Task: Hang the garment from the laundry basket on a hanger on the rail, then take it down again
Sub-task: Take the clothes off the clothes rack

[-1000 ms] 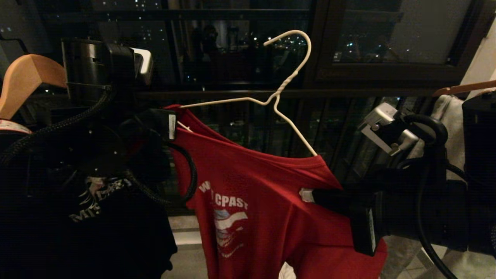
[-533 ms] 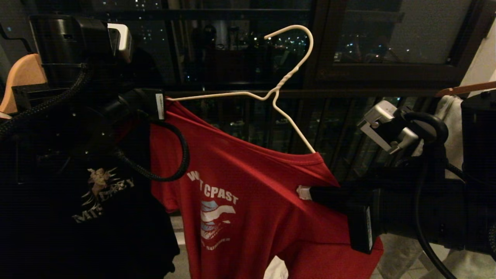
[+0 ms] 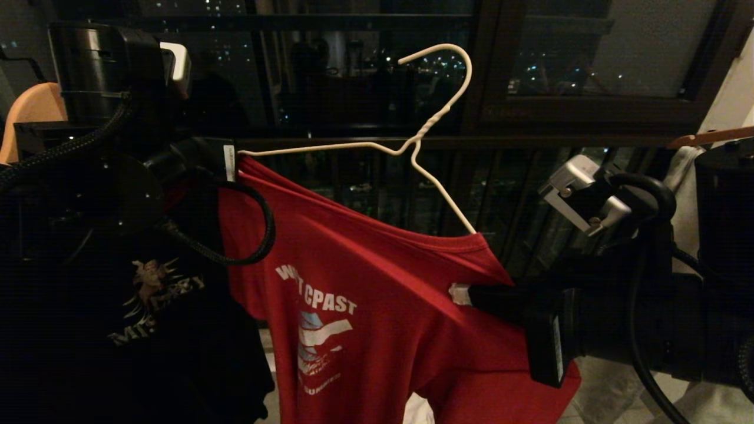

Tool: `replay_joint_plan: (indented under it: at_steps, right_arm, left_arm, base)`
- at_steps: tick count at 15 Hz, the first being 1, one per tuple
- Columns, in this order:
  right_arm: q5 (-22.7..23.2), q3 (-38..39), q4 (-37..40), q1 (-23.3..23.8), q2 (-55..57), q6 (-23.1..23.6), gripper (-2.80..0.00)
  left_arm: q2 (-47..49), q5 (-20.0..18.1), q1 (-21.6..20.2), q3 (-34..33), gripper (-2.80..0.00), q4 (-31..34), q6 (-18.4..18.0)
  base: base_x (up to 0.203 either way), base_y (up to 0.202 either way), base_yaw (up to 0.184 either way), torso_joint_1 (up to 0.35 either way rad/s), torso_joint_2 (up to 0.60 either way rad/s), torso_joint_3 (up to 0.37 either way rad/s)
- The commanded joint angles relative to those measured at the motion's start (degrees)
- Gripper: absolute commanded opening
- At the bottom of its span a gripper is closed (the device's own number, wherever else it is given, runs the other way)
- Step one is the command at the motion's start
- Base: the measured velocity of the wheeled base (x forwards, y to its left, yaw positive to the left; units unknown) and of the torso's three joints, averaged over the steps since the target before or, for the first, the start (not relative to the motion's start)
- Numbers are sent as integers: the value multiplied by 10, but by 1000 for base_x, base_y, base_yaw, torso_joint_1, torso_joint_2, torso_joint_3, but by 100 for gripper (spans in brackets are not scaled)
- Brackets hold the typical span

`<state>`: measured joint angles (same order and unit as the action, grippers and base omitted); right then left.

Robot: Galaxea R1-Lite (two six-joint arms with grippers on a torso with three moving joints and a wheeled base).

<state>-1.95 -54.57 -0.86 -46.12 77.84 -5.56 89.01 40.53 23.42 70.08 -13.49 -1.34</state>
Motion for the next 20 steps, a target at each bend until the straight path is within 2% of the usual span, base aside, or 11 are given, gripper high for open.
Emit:
replay_joint_plan:
  at_steps: [1, 8, 11, 20]
  right_arm:
    - [-1, 0, 0, 0, -1, -1, -280]
    - [-2, -1, -5, 0, -1, -1, -280]
    - [-2, -1, -7, 1, -1, -1, -280]
    - [-2, 0, -7, 0, -1, -1, -280]
  left_arm:
    - [-2, 1, 0, 1, -280, 4, 0]
    - [-4, 0, 0, 1, -280, 74, 0]
    - [-8, -2, 5, -2, -280, 77, 0]
    - [-16, -3, 75, -30, -280, 75, 5]
  base:
    - [0, 0, 0, 0, 0, 0]
    - [0, 0, 0, 0, 0, 0]
    - [0, 0, 0, 0, 0, 0]
    - [0, 0, 0, 0, 0, 0]
